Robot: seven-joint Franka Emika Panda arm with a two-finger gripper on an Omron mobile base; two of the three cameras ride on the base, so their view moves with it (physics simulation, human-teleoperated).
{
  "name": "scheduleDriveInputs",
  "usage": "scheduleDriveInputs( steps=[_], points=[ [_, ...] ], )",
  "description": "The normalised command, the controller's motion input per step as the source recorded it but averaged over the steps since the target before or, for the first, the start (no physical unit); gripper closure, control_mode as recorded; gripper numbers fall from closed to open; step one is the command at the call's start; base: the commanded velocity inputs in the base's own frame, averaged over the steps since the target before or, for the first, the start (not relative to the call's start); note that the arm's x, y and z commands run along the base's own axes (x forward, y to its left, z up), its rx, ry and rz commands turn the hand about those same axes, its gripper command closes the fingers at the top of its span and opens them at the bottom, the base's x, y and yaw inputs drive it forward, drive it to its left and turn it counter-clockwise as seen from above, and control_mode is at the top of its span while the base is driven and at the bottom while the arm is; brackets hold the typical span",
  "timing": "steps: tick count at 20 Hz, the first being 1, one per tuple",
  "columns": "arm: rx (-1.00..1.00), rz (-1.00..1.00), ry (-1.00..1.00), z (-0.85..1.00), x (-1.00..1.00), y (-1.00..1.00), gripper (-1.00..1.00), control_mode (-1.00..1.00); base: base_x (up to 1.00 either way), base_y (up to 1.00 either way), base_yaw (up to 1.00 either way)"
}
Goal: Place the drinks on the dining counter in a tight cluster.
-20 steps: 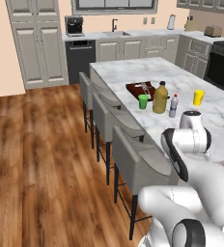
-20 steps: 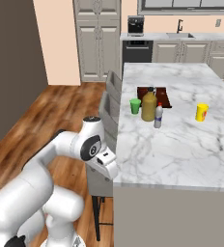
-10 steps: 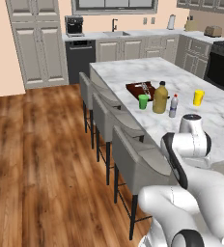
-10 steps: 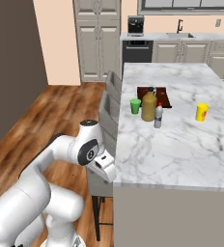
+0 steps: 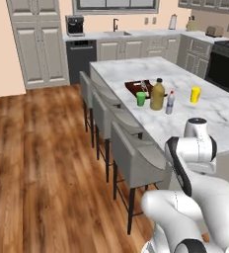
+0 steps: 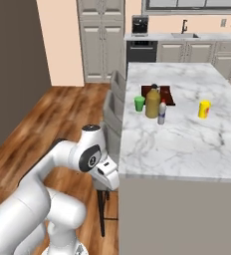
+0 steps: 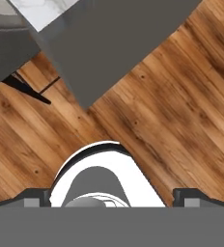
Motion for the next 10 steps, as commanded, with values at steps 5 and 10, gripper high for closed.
scheduleDriveInputs(
  steps=[5, 10],
  points=[
    [0.0, 0.0, 0.0, 0.0, 0.0, 0.0, -1.0, 1.0, -0.47, -0.04, -0.31],
    [0.0, 0.0, 0.0, 0.0, 0.0, 0.0, -1.0, 1.0, 0.0, 0.0, -0.99]
  ],
)
